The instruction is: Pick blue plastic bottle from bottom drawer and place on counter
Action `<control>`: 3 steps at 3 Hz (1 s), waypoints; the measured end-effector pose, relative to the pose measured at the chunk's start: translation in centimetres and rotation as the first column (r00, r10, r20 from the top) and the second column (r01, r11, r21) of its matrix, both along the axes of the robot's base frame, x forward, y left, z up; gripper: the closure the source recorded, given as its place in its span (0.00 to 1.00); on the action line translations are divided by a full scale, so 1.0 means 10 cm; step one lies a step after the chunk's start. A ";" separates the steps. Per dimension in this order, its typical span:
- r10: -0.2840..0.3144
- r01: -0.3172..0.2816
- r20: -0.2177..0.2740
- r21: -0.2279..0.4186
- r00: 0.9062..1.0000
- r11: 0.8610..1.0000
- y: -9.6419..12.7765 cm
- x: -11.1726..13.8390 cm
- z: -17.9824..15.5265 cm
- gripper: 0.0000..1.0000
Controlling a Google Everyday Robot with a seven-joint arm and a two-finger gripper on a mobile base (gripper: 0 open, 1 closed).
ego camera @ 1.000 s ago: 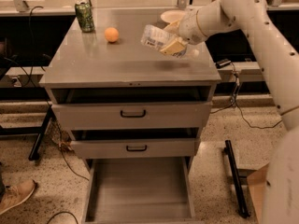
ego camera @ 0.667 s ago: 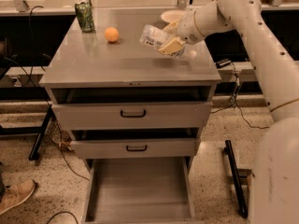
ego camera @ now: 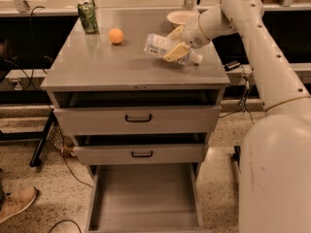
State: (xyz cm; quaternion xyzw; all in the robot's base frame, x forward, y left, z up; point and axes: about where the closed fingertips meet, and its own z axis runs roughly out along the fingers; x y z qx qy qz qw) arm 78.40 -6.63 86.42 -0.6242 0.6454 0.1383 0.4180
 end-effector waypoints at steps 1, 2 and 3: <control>0.007 -0.006 -0.010 0.001 1.000 1.000 0.01 0.03 -0.03 0.05; 0.023 -0.023 0.010 0.017 1.000 1.000 0.03 0.05 0.02 0.00; 0.030 -0.030 0.024 0.018 0.999 0.999 0.03 0.04 0.07 0.00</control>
Offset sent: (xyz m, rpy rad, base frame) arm 0.0092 -0.0047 0.0098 0.0347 -0.0245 0.0231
